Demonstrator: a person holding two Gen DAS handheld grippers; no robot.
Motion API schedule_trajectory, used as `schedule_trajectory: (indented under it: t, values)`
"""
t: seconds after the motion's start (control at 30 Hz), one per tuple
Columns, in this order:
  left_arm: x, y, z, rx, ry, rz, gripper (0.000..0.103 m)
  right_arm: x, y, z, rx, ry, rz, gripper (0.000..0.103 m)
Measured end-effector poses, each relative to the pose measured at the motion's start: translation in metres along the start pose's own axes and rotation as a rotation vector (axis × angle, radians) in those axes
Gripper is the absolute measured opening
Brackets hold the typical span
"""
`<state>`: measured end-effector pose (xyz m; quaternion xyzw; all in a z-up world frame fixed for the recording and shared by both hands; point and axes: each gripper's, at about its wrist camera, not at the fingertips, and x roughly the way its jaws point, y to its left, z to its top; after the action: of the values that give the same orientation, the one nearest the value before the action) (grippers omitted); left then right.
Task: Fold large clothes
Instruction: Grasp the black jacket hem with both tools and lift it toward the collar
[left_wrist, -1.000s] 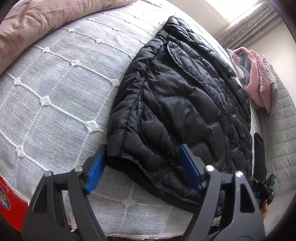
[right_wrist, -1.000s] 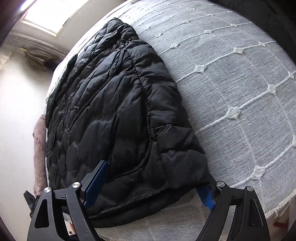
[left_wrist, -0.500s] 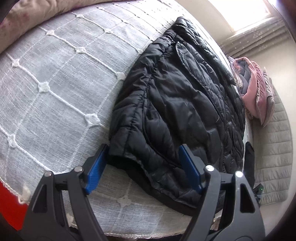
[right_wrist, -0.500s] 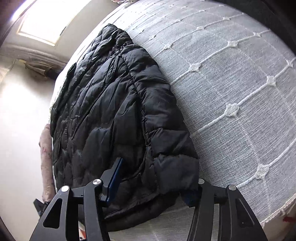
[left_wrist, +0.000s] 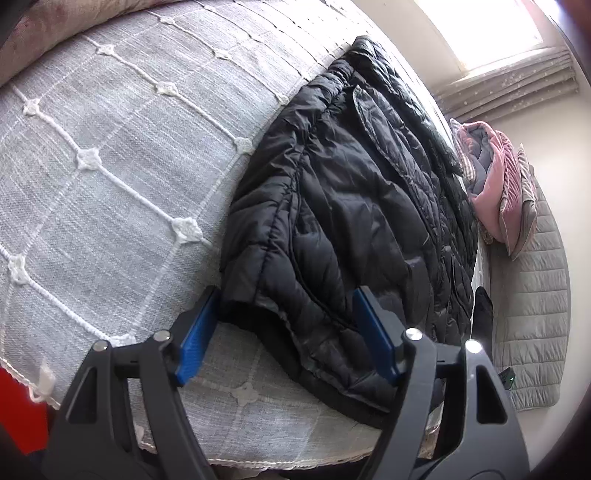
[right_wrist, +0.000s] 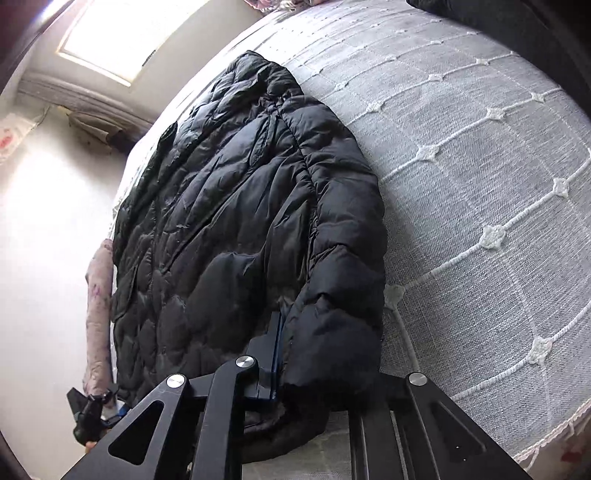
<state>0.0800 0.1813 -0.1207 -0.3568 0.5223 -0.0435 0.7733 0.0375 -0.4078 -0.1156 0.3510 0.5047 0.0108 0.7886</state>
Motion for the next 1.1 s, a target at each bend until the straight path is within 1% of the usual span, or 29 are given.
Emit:
schedule_trajectory:
  t: [0.17, 0.23, 0.27, 0.3, 0.33, 0.37, 0.4, 0.5, 0.6, 0.67, 0.7, 0.8, 0.93, 1.03, 1.1]
  values:
    - [0.004, -0.003, 0.001, 0.012, -0.017, 0.022, 0.074, 0.004, -0.007, 0.001, 0.042, 0.023, 0.015, 0.024]
    - [0.006, -0.007, 0.001, 0.033, -0.029, 0.032, 0.068, 0.005, -0.007, -0.001, 0.047, 0.026, 0.008, 0.024]
    - [0.007, -0.008, 0.001, 0.044, -0.032, 0.037, 0.054, 0.006, -0.007, -0.001, 0.044, 0.026, 0.006, 0.024]
    - [0.009, -0.009, 0.001, 0.052, -0.03, 0.046, 0.037, 0.005, -0.005, -0.001, 0.034, 0.02, -0.003, 0.024]
    - [0.011, -0.008, 0.002, 0.056, -0.024, 0.048, 0.031, 0.002, -0.004, -0.002, 0.019, 0.007, -0.017, 0.019]
    - [0.012, -0.008, 0.002, 0.054, -0.024, 0.036, 0.021, -0.001, -0.002, -0.002, 0.008, -0.009, -0.021, 0.015]
    - [0.011, -0.008, 0.003, 0.053, -0.029, 0.029, 0.017, -0.004, 0.0, -0.003, -0.002, -0.023, -0.019, 0.012]
    - [0.002, -0.015, 0.0, 0.078, -0.08, 0.031, 0.012, -0.01, 0.004, -0.006, -0.021, -0.047, -0.023, 0.008]
    - [-0.009, -0.024, -0.005, 0.093, -0.125, 0.027, 0.011, -0.016, 0.005, -0.007, -0.023, -0.063, -0.01, 0.007]
    - [-0.017, -0.027, -0.008, 0.086, -0.14, 0.009, 0.01, -0.024, 0.004, -0.007, -0.014, -0.08, 0.023, 0.006]
    - [-0.022, -0.027, -0.01, 0.075, -0.143, -0.012, 0.01, -0.029, 0.003, -0.007, -0.012, -0.089, 0.038, 0.006]
    - [-0.039, -0.027, -0.021, 0.071, -0.168, -0.045, 0.009, -0.047, 0.004, -0.014, -0.016, -0.129, 0.105, 0.006]
    - [-0.064, -0.021, -0.037, 0.077, -0.202, -0.08, 0.009, -0.067, -0.007, -0.035, -0.01, -0.18, 0.195, 0.005]
    - [-0.085, -0.013, -0.057, 0.079, -0.239, -0.098, 0.008, -0.081, -0.016, -0.05, -0.013, -0.215, 0.238, 0.005]
    - [-0.103, -0.008, -0.07, 0.073, -0.266, -0.127, 0.008, -0.095, -0.021, -0.064, -0.019, -0.246, 0.284, 0.005]
